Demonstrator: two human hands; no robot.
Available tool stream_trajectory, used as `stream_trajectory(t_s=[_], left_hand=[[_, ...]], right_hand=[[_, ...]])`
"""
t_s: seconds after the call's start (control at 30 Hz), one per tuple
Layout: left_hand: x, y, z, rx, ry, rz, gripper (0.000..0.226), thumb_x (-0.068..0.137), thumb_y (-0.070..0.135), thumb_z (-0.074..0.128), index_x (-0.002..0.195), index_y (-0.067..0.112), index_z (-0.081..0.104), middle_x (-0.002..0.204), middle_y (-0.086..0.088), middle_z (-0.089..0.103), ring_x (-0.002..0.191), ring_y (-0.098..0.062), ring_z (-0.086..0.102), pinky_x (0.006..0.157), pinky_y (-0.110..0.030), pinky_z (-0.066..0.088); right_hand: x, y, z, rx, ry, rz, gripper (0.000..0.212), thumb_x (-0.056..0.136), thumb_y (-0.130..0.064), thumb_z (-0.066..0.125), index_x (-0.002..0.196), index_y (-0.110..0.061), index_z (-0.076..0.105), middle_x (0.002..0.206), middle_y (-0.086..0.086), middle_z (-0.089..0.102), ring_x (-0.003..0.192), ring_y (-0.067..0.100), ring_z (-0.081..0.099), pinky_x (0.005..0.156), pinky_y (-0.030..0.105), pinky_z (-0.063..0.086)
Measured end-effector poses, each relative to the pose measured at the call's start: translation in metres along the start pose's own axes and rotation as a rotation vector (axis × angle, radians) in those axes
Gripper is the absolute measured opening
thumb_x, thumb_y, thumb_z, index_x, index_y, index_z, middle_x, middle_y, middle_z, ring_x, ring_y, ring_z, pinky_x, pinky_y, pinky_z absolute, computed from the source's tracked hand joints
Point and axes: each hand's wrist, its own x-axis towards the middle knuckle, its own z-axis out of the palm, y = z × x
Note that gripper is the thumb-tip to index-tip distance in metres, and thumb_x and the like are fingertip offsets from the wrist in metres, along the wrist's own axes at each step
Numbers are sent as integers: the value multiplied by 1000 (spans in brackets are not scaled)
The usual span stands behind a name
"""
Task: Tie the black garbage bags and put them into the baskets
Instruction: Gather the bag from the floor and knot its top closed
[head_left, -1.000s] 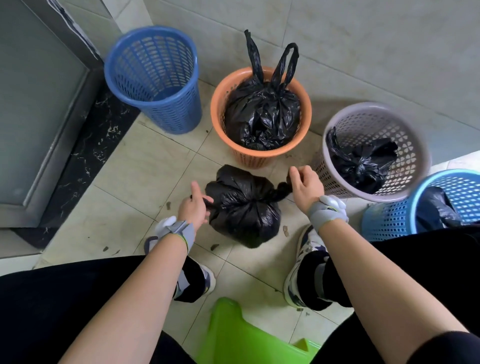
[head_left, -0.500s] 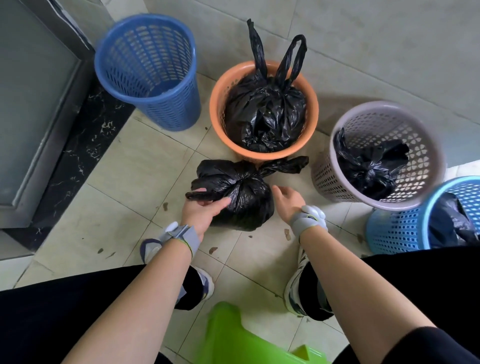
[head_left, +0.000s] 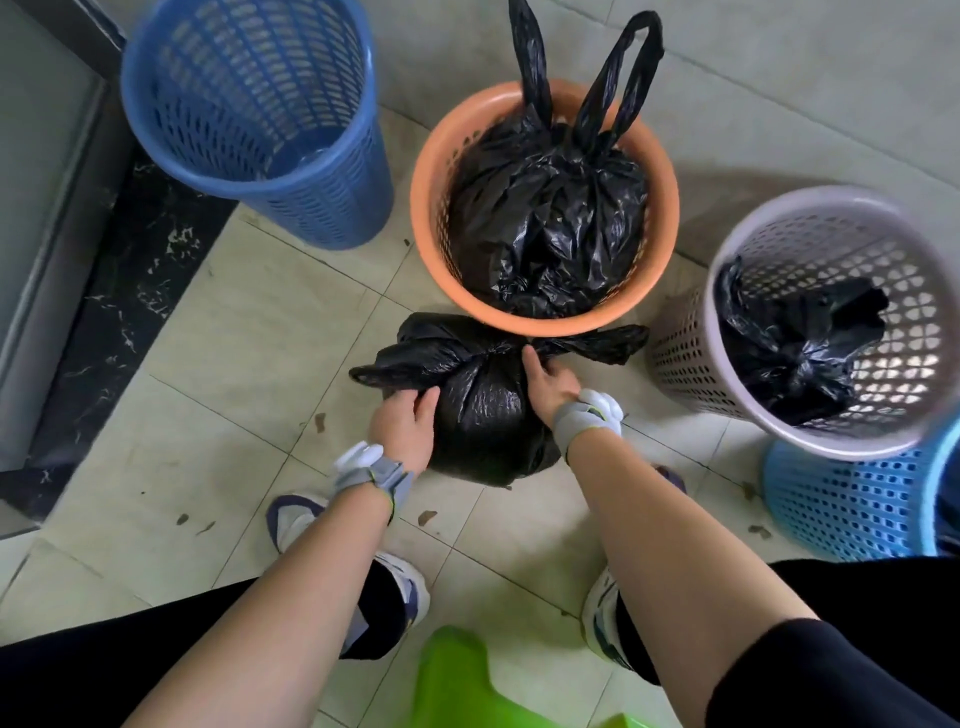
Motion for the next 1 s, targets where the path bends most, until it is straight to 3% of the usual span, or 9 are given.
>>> stream_trajectory(t_s=[0.07,0.2,0.33,0.43,0.5,0.6,0.7,0.8,1.0], left_hand=[[2,-2,-1,113,22,49,36,99,31,49,81,3,64,76,-17,62,76,-39,60,63,-31,33],[-3,-4,-1,194,150,329,18,89,15,62,104,9,70,92,-13,61,85,-34,56,69,-35,47],[-15,10,-3,36,174,569,19,92,21,60,99,8,72,99,-8,65,92,-24,54,82,-31,43],[-31,34,-16,-231,64,235,21,99,26,50,87,12,60,76,-3,67,71,-20,57,66,-31,42],[-33,39,-20,-534,-71,-56,23,99,27,50,81,15,57,77,0,73,74,-16,63,72,-28,48],[-43,38,-27,-962,-284,-347,23,97,16,55,77,9,62,71,-6,70,74,-26,64,81,-38,53],[-60,37,-30,-1025,-404,-452,24,97,9,53,74,6,59,67,-7,61,63,-22,57,62,-27,50],[-70,39,-31,-1044,-443,-555,28,98,11,50,70,10,53,55,-1,58,48,-16,56,54,-24,45],[-80,48,-26,-864,-154,-425,35,94,23,57,60,14,57,67,-8,59,70,-24,56,72,-32,44]], right_hand=[[-4,2,3,42,22,-60,71,84,-80,32,127,-29,57,123,0,65,114,34,60,88,35,41],[-14,14,12,71,76,-210,43,93,-57,52,91,-16,63,94,6,71,97,32,65,81,31,45],[-36,26,14,-62,17,-351,32,95,-51,51,104,-25,67,105,4,73,100,30,65,89,33,51],[-54,33,9,-19,17,-362,29,97,-48,51,93,-22,64,102,6,72,96,30,64,88,33,49],[-60,37,6,24,17,-310,34,98,-47,51,76,-20,52,90,6,66,87,27,59,79,29,43],[-75,40,1,87,26,-338,27,100,-42,49,86,-20,56,102,7,61,98,27,58,84,27,39],[-90,35,-3,119,80,-401,33,102,-38,46,108,-9,62,111,8,49,110,30,53,96,28,36],[-102,29,-1,130,162,-471,33,102,-31,47,99,0,57,104,12,49,104,35,52,96,38,40],[-126,25,-5,296,156,-477,26,103,-33,43,83,-16,45,85,0,56,88,27,53,83,35,40]])
